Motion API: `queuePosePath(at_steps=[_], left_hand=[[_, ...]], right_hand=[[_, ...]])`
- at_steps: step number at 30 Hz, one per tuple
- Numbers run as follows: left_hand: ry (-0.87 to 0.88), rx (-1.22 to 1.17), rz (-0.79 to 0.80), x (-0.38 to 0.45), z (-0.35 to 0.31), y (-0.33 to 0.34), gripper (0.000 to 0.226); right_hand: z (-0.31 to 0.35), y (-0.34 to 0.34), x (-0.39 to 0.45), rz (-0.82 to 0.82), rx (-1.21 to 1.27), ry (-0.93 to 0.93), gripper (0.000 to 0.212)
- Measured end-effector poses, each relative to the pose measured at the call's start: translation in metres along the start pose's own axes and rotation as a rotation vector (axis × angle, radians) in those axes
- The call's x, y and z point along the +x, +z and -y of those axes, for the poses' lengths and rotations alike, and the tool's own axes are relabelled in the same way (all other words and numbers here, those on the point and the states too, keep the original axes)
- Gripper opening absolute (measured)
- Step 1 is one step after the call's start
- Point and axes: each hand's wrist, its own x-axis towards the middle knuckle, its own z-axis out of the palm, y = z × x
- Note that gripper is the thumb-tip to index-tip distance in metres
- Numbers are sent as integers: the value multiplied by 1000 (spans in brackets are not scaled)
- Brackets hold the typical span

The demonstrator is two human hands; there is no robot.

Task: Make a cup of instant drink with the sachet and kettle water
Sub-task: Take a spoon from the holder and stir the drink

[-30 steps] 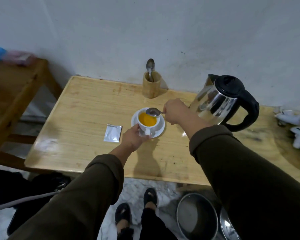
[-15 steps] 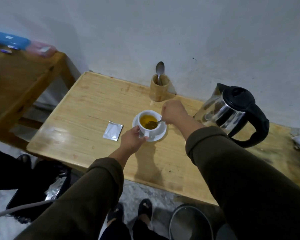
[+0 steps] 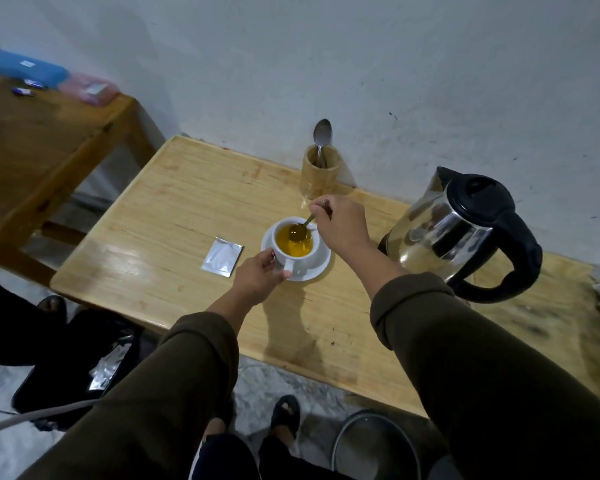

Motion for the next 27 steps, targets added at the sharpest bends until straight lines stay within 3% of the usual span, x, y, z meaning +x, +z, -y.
queuePosePath(at_steps=[15,27], left_hand=[[14,22,-9,2,2,1,60],[0,13,9,4,2,-1,65]], right_hand=[[1,8,-5,100,77,-79,19],[-5,-1,0,116,-121,-147,22]])
